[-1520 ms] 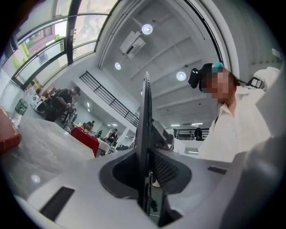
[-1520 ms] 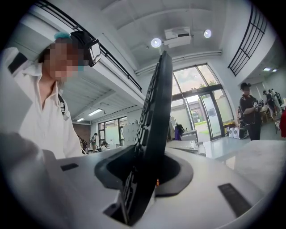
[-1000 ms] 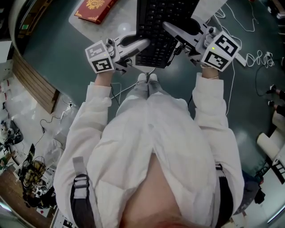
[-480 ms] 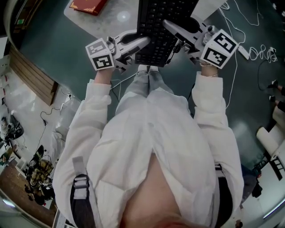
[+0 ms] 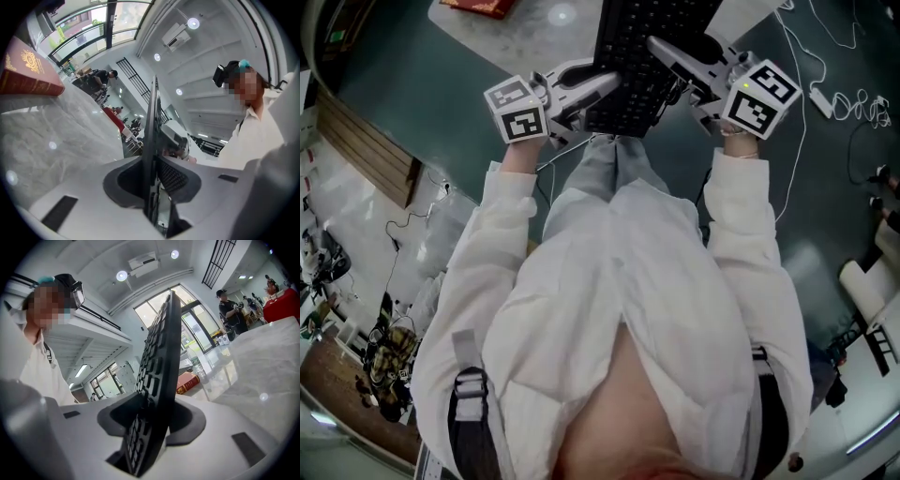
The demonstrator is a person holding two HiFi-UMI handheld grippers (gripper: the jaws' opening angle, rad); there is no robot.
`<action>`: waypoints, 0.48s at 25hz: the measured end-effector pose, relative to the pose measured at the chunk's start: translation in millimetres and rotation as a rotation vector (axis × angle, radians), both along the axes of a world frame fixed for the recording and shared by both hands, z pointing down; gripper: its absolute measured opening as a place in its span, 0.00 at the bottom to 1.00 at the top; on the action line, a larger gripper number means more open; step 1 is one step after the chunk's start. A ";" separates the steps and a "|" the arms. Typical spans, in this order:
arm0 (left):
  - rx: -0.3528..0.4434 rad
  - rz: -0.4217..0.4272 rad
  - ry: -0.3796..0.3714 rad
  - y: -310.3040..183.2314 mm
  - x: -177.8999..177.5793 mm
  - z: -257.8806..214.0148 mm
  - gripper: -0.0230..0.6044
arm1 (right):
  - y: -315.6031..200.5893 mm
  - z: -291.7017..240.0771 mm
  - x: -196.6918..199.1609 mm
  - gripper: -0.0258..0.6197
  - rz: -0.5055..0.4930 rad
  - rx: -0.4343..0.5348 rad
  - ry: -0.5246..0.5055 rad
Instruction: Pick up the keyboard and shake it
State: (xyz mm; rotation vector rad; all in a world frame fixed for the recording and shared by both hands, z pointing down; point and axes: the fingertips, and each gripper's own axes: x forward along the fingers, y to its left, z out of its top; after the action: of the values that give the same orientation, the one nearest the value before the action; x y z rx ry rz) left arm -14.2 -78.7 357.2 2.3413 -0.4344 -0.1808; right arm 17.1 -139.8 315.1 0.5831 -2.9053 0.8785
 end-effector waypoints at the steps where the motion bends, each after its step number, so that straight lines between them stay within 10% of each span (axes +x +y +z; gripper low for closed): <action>1: -0.012 -0.003 -0.002 -0.1 0.8 3.8 0.16 | -0.9 4.6 1.0 0.30 0.005 -0.011 0.002; 12: -0.112 -0.033 -0.022 -22.9 -13.6 44.2 0.17 | -30.1 51.8 -12.3 0.33 0.032 -0.097 0.050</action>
State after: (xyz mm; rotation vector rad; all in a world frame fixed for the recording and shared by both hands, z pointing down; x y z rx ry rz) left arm -27.9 -101.6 401.4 2.2295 -0.4825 -0.1429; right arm 4.9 -169.9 366.9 0.6359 -2.7982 0.9879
